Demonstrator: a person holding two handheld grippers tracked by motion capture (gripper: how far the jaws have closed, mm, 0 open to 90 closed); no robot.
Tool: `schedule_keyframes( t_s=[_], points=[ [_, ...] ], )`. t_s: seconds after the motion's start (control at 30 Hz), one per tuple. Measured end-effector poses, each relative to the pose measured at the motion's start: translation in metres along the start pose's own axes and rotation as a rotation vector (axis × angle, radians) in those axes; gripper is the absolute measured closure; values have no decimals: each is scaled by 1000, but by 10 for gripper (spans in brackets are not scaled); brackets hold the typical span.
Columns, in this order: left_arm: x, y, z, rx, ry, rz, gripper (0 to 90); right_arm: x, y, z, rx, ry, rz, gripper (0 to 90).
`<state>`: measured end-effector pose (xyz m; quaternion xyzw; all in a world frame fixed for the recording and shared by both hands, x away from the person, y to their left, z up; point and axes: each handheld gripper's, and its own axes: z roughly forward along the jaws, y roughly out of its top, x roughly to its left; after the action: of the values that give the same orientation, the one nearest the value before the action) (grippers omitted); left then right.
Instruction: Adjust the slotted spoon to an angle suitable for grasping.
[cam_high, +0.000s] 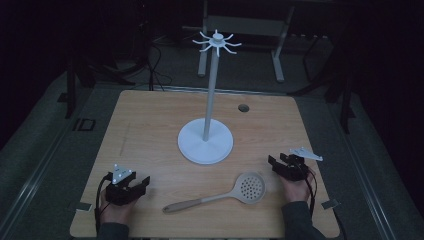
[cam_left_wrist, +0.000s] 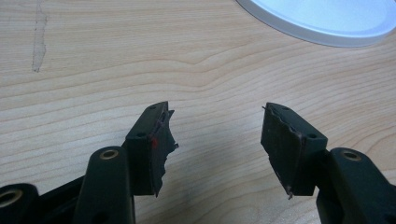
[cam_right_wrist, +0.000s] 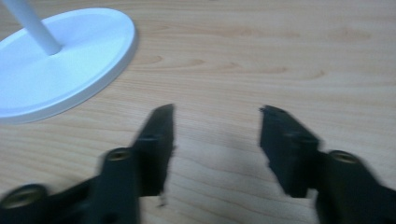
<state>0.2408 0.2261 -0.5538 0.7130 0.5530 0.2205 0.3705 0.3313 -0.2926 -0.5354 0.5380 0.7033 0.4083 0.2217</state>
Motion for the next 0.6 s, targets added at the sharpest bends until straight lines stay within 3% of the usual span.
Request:
schedule_keyframes(
  t_s=[0.13, 0.2, 0.3, 0.37, 0.4, 0.43, 0.47, 0.53, 0.57, 0.6],
  points=[
    [0, 0, 1, 3, -2, -1, 427, 5, 5, -6, 12, 37, -19, 565],
    [0, 0, 1, 5, -2, 2, 426, 9, 10, -14, -2, 98, -30, 612],
    [0, 0, 0, 1, -1, -1, 427, 13, 15, -20, -9, 117, -64, 627],
    [1, -1, -1, -2, 0, -5, 427, 20, 22, -28, -2, 157, -133, 693],
    [1, -1, -1, -2, 0, -5, 427, 20, 22, -28, -2, 157, -133, 693],
    [1, -1, -1, -3, 0, -6, 427, 30, 26, -33, 1, 164, -201, 740],
    [1, -1, -1, -3, 0, -6, 427, 30, 26, -33, 1, 164, -201, 740],
    [1, -1, -1, -2, 0, -3, 427, 44, 26, -36, 0, 145, -286, 801],
    [1, 0, -1, -1, 1, -3, 427, 44, 26, -36, 0, 145, -286, 801],
    [1, -1, -1, -1, 1, -2, 427, 56, 26, -37, 16, 166, -348, 807]
  ],
)
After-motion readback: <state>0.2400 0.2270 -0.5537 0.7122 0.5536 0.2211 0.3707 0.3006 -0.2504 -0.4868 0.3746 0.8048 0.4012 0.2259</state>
